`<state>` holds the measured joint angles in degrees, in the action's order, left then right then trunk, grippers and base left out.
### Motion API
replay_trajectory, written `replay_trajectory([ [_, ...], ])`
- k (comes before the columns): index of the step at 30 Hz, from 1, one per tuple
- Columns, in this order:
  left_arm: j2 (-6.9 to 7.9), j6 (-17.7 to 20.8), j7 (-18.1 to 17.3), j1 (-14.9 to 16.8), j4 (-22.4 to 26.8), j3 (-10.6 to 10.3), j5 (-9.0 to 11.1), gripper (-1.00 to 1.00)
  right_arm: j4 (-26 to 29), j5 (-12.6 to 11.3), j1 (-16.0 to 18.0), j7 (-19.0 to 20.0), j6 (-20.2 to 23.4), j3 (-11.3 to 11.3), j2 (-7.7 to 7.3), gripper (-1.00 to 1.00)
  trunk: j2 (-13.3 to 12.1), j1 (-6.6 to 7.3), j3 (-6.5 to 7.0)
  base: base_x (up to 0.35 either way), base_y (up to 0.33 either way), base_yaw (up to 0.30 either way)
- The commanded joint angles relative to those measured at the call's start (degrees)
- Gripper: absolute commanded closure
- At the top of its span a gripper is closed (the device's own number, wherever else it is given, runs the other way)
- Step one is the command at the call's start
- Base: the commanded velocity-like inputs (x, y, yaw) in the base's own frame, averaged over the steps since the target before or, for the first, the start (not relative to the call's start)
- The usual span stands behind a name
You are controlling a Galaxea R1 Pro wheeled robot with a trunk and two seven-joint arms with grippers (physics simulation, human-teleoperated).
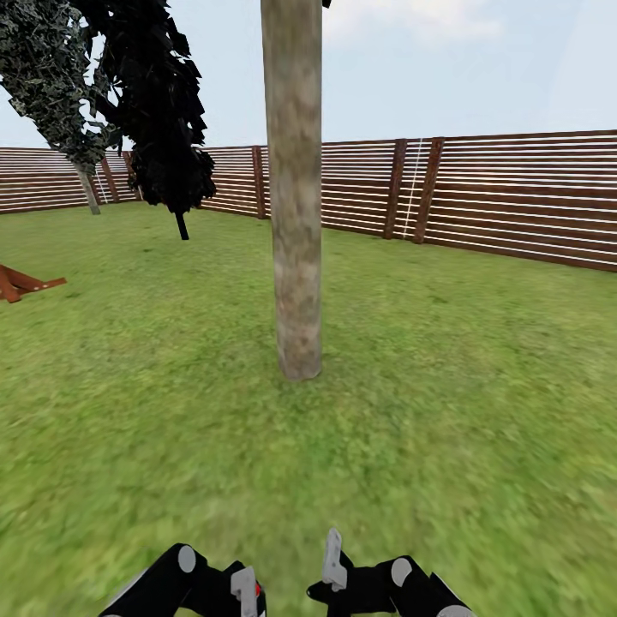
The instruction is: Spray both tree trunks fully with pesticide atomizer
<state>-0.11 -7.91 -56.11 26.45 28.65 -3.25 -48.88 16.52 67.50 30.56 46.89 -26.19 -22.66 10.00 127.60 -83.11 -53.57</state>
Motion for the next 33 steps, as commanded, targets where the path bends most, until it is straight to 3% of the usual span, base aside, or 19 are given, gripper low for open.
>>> replay_trajectory([
  [1, -0.03, 0.0, 0.01, 0.02, 0.0, 0.0, 0.01, 1.0, 0.0, 0.0, 0.01, 0.02, 0.0, -0.01, 0.0, 1.0, 0.0, 0.0, 0.0, 0.0, 0.0, 0.0],
  [16, -0.09, 0.33, 1.17, 0.04, -0.09, 0.1, 0.03, 1.0, -0.17, -0.24, 3.65, 0.49, 0.0, -0.01, 0.0, 1.0, 0.0, 0.0, 0.0, 0.0, 0.0, 0.0],
  [17, -1.02, 2.28, 2.62, 0.16, -0.04, 0.09, 0.02, 1.0, -0.18, -0.26, 4.24, 3.44, 0.0, -0.01, 0.0, 1.0, 0.0, 0.0, 0.0, 0.0, 0.0, 0.0],
  [19, -2.19, 3.81, 2.99, 0.5, -0.01, 0.09, -0.04, 1.0, -0.18, -0.26, 4.46, 4.28, 0.0, -0.01, 0.0, 1.0, 0.0, 0.0, 0.0, 0.0, 0.0, 0.0],
  [24, -3.34, 5.27, 7.05, 0.95, -0.08, 0.02, -0.13, 1.0, -0.46, -0.26, 4.51, 4.52, 0.0, -0.01, 0.0, 1.0, 0.0, 0.0, 0.0, 0.0, 0.0, 0.0],
  [27, -3.62, 6.93, 7.68, 0.97, -0.09, -0.06, -0.18, 1.0, -0.52, -0.26, 4.53, 4.52, 0.0, -0.01, 0.0, 1.0, 0.0, 0.0, 0.0, 0.0, 0.0, 0.0],
  [33, -5.67, 7.29, 7.86, 0.95, -0.16, 0.05, -3.23, 1.0, -0.53, -0.26, 4.51, 4.53, 0.0, -0.01, 0.0, 1.0, 0.0, 0.0, 0.0, 0.0, 0.0, 0.0],
])
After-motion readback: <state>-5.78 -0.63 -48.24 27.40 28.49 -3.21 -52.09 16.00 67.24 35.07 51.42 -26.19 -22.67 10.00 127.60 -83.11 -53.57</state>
